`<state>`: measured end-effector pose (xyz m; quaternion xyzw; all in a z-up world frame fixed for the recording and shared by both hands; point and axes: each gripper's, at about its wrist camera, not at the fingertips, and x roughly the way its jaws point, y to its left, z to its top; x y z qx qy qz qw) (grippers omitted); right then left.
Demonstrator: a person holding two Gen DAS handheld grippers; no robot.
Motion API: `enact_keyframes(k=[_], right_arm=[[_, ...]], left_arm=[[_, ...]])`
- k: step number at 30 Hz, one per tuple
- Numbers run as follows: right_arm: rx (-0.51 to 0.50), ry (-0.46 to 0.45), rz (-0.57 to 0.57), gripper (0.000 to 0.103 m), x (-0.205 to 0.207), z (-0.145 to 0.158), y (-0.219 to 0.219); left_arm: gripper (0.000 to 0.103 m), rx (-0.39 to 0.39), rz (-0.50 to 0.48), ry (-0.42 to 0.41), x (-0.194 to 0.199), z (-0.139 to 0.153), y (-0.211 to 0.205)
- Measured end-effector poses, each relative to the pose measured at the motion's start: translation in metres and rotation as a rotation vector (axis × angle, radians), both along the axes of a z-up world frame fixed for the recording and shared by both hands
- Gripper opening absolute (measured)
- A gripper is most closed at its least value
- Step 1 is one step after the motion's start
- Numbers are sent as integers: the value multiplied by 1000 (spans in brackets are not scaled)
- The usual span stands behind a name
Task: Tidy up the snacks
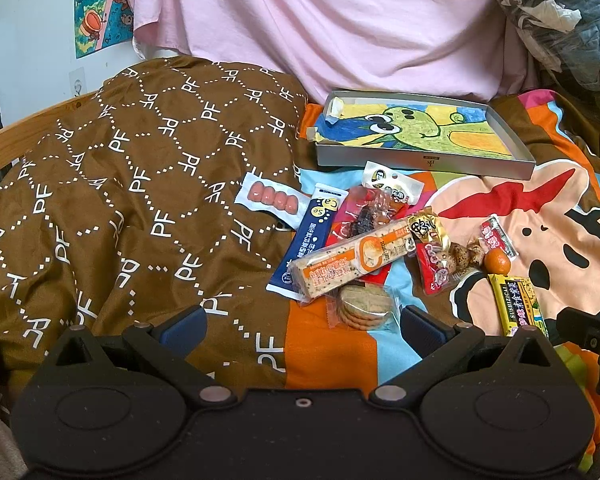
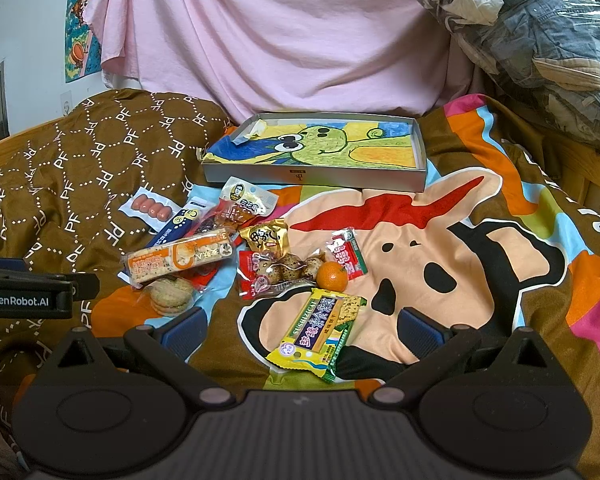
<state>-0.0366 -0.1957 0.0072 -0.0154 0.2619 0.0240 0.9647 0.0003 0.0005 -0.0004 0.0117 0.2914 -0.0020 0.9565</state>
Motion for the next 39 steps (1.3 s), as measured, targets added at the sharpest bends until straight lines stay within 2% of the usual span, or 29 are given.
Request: enact_keyframes(k=[22, 30, 39], right_arm=[[2, 6, -2, 103, -1, 1, 1], [1, 21, -13, 103, 2, -2, -1], [17, 55, -56, 103, 14, -7, -8]], left_arm=[[102, 1, 0, 3, 0, 0, 0], [102, 14, -6, 20, 0, -8, -5], [102, 57, -55, 69, 26, -4, -9]])
